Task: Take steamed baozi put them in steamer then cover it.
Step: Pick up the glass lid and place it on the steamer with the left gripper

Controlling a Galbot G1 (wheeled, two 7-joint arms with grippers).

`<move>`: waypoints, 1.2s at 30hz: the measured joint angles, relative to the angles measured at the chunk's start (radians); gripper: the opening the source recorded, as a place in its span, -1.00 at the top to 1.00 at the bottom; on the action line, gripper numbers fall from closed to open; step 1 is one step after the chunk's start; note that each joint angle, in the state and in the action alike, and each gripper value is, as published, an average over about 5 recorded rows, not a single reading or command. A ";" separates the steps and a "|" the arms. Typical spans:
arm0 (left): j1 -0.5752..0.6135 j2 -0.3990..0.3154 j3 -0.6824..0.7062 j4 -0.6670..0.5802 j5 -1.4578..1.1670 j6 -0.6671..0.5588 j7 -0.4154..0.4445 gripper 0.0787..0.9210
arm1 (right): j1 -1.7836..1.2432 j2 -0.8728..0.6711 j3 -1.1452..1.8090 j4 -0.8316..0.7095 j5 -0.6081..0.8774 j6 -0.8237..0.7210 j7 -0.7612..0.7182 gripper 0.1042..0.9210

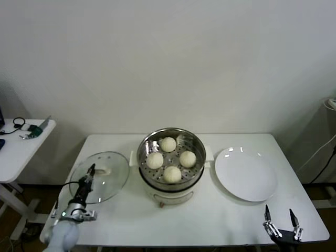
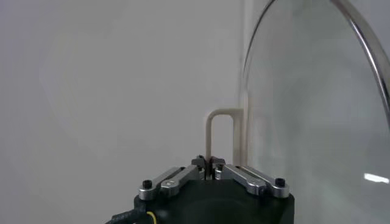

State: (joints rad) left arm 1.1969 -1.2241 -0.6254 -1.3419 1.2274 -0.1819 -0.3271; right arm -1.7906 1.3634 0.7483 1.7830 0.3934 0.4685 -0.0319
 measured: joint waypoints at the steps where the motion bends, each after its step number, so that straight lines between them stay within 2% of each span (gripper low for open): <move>1: 0.008 0.009 -0.002 -0.027 -0.018 0.009 0.013 0.86 | -0.001 -0.002 0.002 0.001 0.001 0.002 0.002 -0.76; 11: 0.088 0.156 -0.031 -0.310 -0.197 0.141 0.175 0.86 | -0.003 -0.017 0.023 0.004 -0.012 0.003 0.030 -0.76; 15: 0.094 0.207 -0.024 -0.434 -0.257 0.246 0.248 0.86 | -0.006 -0.025 0.023 0.010 -0.020 -0.011 0.042 -0.76; 20: 0.066 0.232 0.036 -0.582 -0.281 0.408 0.338 0.86 | -0.006 -0.036 0.015 0.013 -0.025 -0.031 0.053 -0.76; 27: -0.024 0.197 0.214 -0.714 -0.186 0.609 0.470 0.86 | 0.001 -0.052 0.010 0.010 -0.023 -0.040 0.065 -0.76; 36: -0.121 0.059 0.468 -0.766 0.037 0.744 0.620 0.86 | 0.027 -0.070 0.007 -0.012 -0.013 -0.043 0.068 -0.76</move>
State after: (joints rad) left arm 1.0759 -1.1649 -0.1573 -2.1080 1.2640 0.5619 0.2924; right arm -1.7635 1.2937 0.7557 1.7711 0.3807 0.4254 0.0363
